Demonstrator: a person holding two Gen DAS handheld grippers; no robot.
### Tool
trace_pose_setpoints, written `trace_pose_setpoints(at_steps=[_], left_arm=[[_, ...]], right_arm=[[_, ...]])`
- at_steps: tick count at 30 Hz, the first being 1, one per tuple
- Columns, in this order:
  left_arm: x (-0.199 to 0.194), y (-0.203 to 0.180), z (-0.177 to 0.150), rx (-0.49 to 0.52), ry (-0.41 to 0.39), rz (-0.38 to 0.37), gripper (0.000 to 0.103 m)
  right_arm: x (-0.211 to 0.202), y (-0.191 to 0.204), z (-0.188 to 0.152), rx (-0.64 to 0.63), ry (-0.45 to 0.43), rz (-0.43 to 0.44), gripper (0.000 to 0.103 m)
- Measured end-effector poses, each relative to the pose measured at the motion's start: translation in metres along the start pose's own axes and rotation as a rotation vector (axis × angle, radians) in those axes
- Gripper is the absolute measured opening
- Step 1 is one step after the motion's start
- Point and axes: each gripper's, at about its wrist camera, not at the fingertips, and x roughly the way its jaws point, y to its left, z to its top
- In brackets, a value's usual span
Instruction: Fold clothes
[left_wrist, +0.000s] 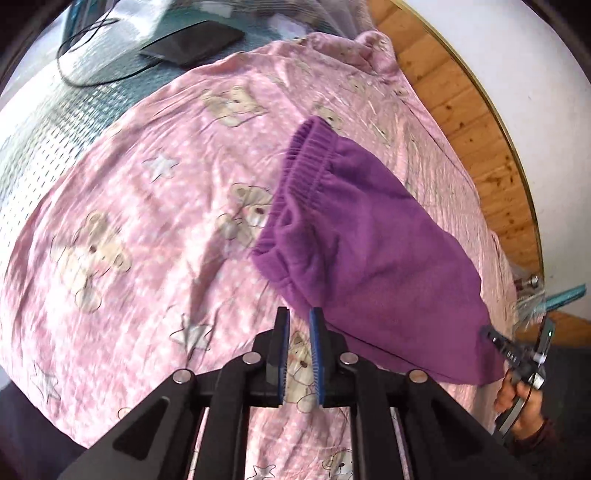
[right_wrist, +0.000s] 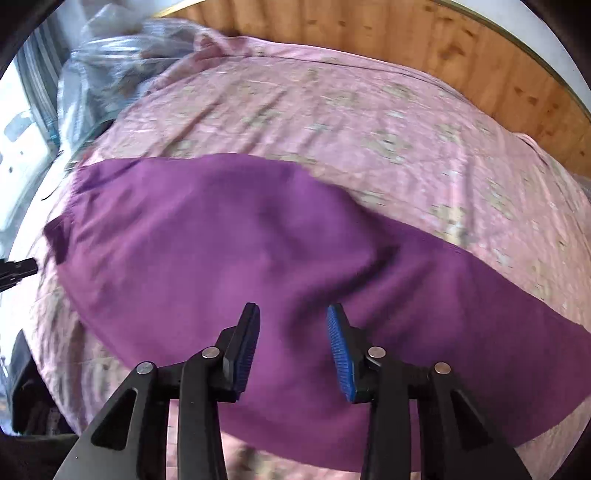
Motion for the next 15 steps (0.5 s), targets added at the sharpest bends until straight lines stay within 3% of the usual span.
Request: trace_pose_setpoints(at_steps=[2,5,8,11,13,15], left_arm=[[0.009,0.011,0.003,-0.037,-0.002,0.006,0.023],[0.026,0.005,0.012,0.014,-0.009,0.017,0.024],[0.031,-0.001,0.016,0.046,-0.019,-0.017,0.024],[0.031,0.000,0.018,0.056,-0.027,-0.044,0.024],[0.032,0.004,0.020,0.039,-0.032,-0.073,0.024],[0.031,0.010,0.021,0.025,-0.037,-0.096,0.024]], right_arm=[[0.008,0.062,0.014,-0.145,-0.001,0.118,0.051],[0.021,0.155,0.028,-0.420,-0.013,0.227,0.058],[0.046,0.224,0.043,-0.601,-0.023,0.277,0.059],[0.082,0.261,0.057,-0.684,0.024,0.300,0.060],[0.103,0.272,0.055,-0.726,0.037,0.230,0.054],[0.113,0.265,0.059,-0.709,0.037,0.199,0.028]])
